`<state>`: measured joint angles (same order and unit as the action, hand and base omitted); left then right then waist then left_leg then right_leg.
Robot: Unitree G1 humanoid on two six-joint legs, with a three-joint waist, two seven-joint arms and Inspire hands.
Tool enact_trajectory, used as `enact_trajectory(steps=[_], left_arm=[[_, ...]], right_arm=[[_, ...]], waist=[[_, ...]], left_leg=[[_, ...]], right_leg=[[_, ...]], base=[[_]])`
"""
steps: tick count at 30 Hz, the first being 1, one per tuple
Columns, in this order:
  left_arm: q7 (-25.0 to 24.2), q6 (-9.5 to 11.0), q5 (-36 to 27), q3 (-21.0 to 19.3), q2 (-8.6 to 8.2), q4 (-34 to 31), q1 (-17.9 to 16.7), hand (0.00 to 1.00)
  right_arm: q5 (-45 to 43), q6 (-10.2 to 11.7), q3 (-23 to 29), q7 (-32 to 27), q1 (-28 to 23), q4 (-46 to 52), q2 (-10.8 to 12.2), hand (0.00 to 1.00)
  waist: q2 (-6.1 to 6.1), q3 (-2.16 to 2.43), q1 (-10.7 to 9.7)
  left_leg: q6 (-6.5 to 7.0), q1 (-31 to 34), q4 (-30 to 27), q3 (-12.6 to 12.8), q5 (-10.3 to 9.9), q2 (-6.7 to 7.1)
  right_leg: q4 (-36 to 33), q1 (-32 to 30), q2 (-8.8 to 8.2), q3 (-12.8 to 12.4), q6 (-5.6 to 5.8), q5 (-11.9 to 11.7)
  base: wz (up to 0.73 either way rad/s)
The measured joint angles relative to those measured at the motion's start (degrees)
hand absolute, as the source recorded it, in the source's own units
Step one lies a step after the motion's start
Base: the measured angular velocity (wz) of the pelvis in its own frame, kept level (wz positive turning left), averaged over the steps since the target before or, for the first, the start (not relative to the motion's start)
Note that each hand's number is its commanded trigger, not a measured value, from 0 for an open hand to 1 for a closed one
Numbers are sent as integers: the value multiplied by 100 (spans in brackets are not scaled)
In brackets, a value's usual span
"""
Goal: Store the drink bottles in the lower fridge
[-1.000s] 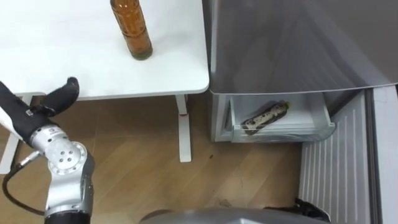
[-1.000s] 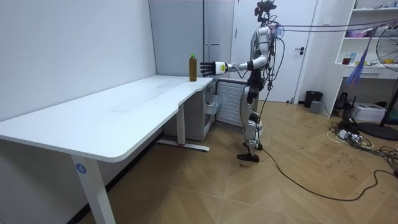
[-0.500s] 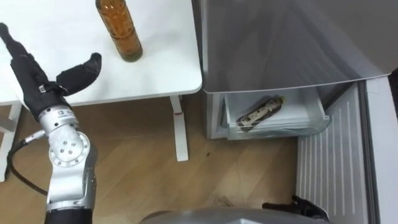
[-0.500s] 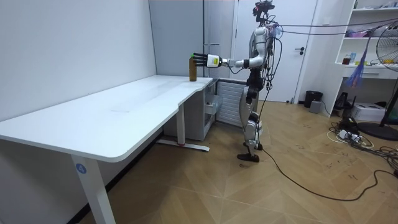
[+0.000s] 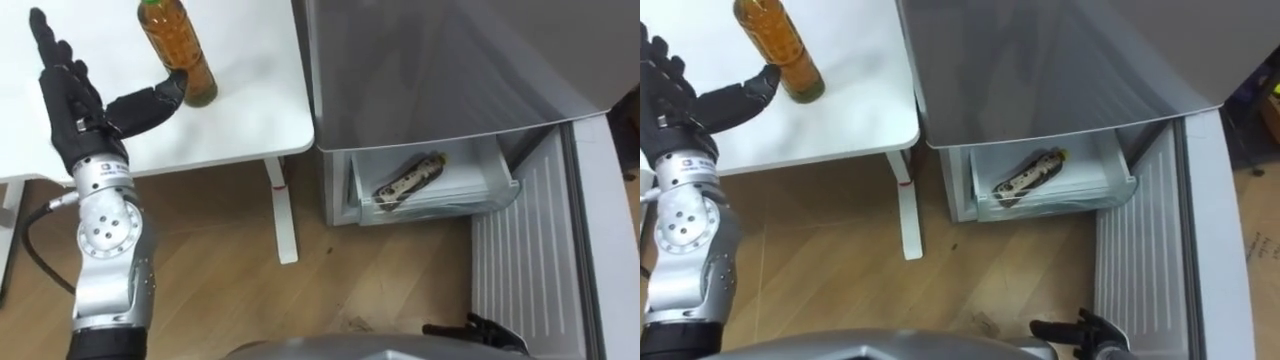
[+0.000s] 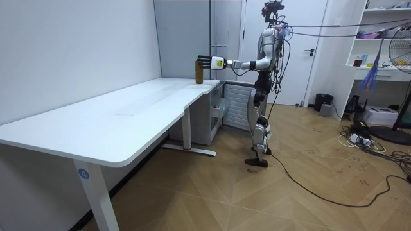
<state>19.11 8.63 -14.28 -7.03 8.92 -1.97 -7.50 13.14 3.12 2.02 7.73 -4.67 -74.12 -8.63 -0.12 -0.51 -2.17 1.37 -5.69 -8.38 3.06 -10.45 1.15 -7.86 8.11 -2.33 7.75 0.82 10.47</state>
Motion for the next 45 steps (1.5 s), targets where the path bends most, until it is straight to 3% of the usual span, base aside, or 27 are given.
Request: enact_trajectory(steps=[4,8,19,29,35,40,45], left_arm=[[-118,-122,-430,-169,2,179,181,0],[-156,-213,-431,-261,5,227,257,0],[-390,-234,-1289,-439,128,989,725,0],[-449,-245,-1499,-636,354,1698,1394,0],[-458,-392,-1493,-637,397,1752,1577,0],[-468,-506,-1490,-640,574,2052,1656,0],[-535,-700,-1486,-743,639,2140,1657,0]], right_arm=[[-26,-14,44,61,3,1,-4,0],[-16,-15,57,62,-8,7,-2,0],[-330,-18,480,-16,-92,140,-3,0],[-490,-26,613,-122,-112,28,-27,0],[-497,-78,667,-93,-111,38,-58,0],[-662,-182,713,-132,-115,48,-116,0],[-931,-319,830,-138,-99,56,-139,0]], waist=[[2,-2,9],[12,-9,-30],[32,-18,-230],[57,-12,-281],[116,-20,-285],[209,34,-288],[237,40,-260]], left_leg=[[-5,-6,7,67,-3,-22],[-20,-2,9,156,-13,-53],[-19,0,11,165,-13,-55],[-18,-12,2,163,-14,-51],[-18,1,3,164,-14,-51],[-18,6,10,164,-14,-52],[-16,9,25,163,-16,-55]], right_leg=[[-3,-54,21,-116,-14,-9],[-19,-76,48,-167,-35,-21],[-78,-137,57,-283,-35,-21],[-87,-135,61,-289,-36,-22],[-91,-201,60,-292,-36,-23],[-96,-226,62,-294,-36,-23],[-119,-266,67,-303,-37,-23]], base=[[-10],[-12],[-3],[-2],[0],[-3],[-4]])
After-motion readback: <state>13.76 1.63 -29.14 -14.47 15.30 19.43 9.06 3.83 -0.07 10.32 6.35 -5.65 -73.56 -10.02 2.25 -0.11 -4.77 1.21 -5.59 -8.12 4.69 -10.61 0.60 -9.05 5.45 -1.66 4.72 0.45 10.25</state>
